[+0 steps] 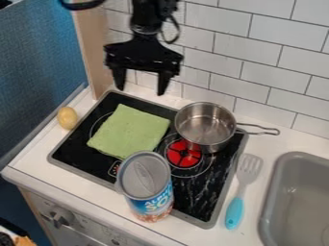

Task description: Move the silver pot to the top right of the stove

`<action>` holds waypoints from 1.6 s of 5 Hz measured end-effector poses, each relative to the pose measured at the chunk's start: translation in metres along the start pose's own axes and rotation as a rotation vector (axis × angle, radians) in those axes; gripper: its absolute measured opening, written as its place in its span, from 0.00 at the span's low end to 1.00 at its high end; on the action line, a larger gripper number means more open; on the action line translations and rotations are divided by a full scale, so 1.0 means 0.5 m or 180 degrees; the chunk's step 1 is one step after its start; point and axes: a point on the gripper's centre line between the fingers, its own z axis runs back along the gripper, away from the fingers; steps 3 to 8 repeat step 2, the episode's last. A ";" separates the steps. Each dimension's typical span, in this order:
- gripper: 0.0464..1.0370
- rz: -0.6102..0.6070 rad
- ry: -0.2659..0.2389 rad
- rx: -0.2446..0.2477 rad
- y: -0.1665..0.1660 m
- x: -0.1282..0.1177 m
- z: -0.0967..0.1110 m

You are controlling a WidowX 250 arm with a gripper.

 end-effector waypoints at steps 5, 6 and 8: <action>0.96 -0.0447 -0.0250 -0.0222 -0.123 0.007 0.054; 0.96 -0.0447 -0.0250 -0.0222 -0.123 0.007 0.054; 0.96 -0.0447 -0.0250 -0.0222 -0.123 0.007 0.054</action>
